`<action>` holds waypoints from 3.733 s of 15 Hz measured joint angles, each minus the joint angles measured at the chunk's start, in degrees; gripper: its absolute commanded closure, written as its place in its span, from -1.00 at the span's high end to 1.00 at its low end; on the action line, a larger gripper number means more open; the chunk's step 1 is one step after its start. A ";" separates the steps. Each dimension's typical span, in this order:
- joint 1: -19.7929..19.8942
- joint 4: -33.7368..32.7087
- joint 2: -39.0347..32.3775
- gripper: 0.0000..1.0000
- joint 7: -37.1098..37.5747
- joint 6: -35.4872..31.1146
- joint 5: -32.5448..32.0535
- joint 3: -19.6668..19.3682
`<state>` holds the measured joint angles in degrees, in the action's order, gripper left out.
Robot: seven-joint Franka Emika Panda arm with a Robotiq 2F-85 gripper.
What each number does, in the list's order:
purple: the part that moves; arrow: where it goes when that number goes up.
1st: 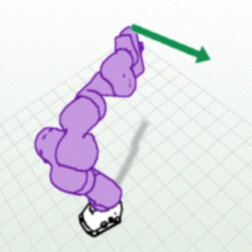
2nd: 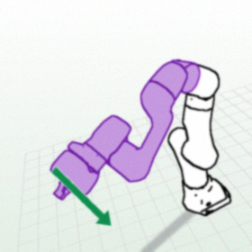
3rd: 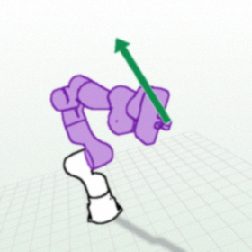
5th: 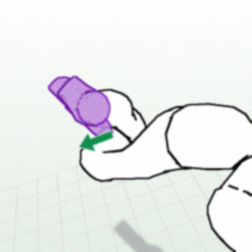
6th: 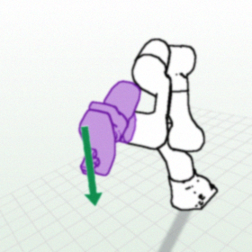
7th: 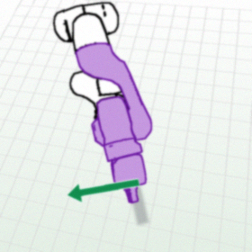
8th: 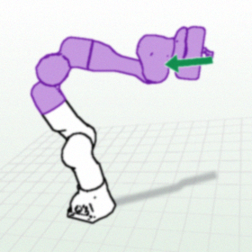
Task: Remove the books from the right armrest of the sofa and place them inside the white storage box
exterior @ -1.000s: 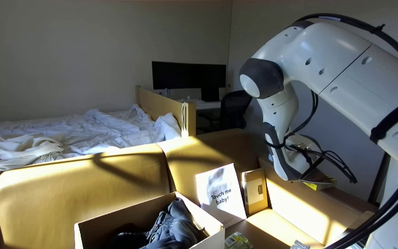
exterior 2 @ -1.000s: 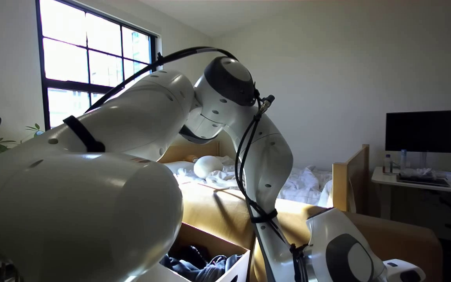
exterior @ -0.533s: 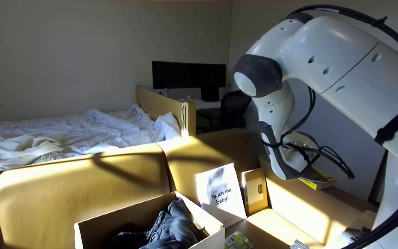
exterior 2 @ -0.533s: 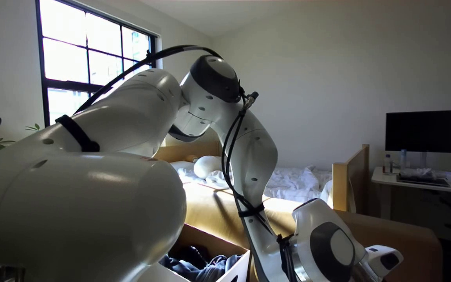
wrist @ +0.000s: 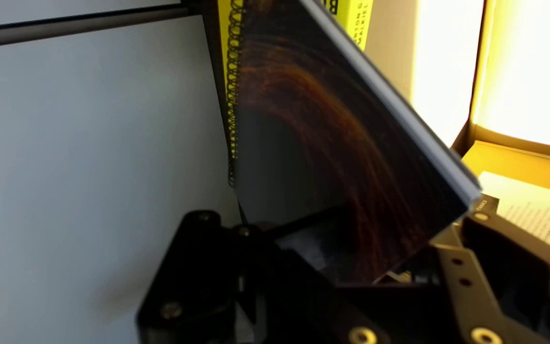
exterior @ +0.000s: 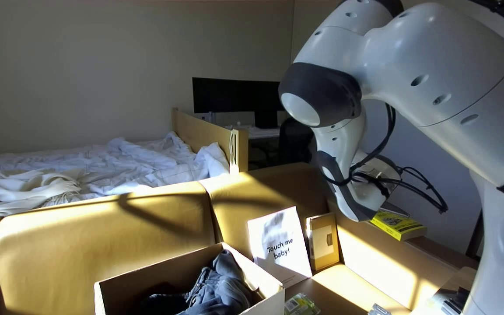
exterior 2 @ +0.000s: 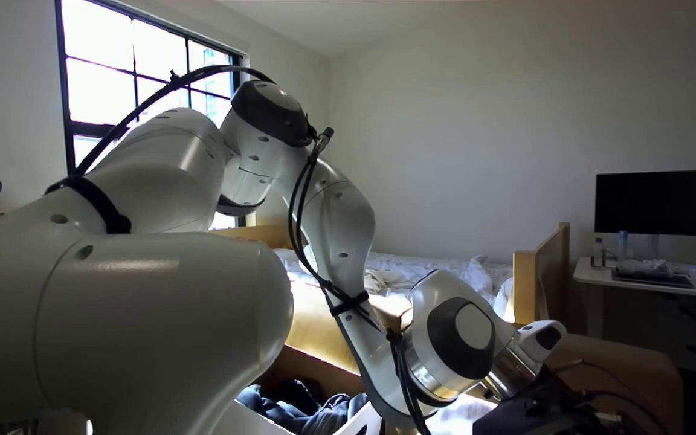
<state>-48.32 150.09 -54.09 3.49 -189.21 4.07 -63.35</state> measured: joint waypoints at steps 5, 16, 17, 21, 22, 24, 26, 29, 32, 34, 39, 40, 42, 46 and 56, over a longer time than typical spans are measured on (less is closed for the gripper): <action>-10.56 6.13 -0.93 -0.97 0.00 -0.03 2.32 -5.05; -26.28 8.09 2.12 -0.95 -1.94 -0.38 0.65 -5.10; -26.18 7.87 4.44 -0.96 -3.42 -0.25 -0.30 -5.35; -23.82 5.12 14.89 -0.95 -9.94 3.89 -5.56 -6.71; -23.38 4.40 17.54 -0.96 -11.52 5.51 -6.99 -7.06; -23.51 3.31 22.91 -0.96 -14.39 9.18 -9.78 -8.07; -24.48 2.39 28.39 -0.94 -16.51 13.21 -12.87 -9.27; -28.11 1.74 36.15 -0.95 -20.38 19.79 -14.95 -11.58; -35.23 1.69 43.06 -0.97 -23.76 26.65 -17.35 -16.72; -40.81 1.28 47.36 -0.96 -25.54 31.00 -19.25 -20.73; -39.87 -3.23 57.14 -0.94 -32.30 39.86 -20.73 -15.95; -35.71 -4.48 59.02 -0.93 -34.17 41.74 -20.73 -11.17; -27.53 -6.64 63.10 -0.93 -38.06 46.53 -20.73 -1.62; -12.40 -7.80 71.65 -0.93 -46.60 58.04 -19.45 16.16; 7.16 -6.31 74.68 -0.95 -62.70 65.45 -4.97 35.40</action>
<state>-41.16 143.77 20.59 -59.21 -123.76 -0.91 -27.96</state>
